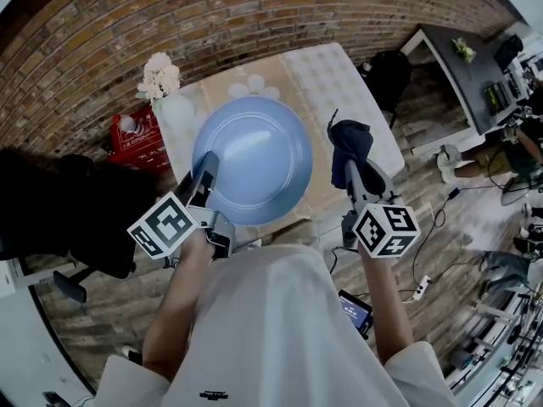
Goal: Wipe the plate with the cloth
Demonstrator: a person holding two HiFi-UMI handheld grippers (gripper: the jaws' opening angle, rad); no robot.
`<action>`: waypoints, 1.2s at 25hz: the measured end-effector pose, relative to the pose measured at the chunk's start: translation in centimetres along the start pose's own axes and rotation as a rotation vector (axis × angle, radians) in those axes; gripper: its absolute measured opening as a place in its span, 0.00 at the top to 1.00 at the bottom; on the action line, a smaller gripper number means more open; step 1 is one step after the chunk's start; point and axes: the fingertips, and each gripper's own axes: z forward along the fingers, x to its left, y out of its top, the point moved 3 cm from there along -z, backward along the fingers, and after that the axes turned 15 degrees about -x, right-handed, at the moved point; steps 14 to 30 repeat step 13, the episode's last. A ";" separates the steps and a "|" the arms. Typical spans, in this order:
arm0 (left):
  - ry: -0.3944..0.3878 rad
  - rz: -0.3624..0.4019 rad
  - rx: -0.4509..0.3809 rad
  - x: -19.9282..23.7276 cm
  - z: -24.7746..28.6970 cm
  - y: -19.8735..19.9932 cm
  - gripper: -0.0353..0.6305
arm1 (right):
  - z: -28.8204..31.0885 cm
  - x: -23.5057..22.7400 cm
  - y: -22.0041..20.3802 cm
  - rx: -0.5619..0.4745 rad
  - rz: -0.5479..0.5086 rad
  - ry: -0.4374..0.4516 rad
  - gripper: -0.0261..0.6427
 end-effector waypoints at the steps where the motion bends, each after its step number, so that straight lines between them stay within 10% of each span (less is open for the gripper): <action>1: -0.002 -0.002 0.000 -0.1 0.1 -0.1 0.88 | -0.1 0.0 0.0 -0.003 0.003 -0.004 0.85; 30: -0.017 -0.011 0.022 -1.0 -1.1 -1.6 0.88 | -2.3 0.5 -0.7 0.002 -0.002 -0.024 0.85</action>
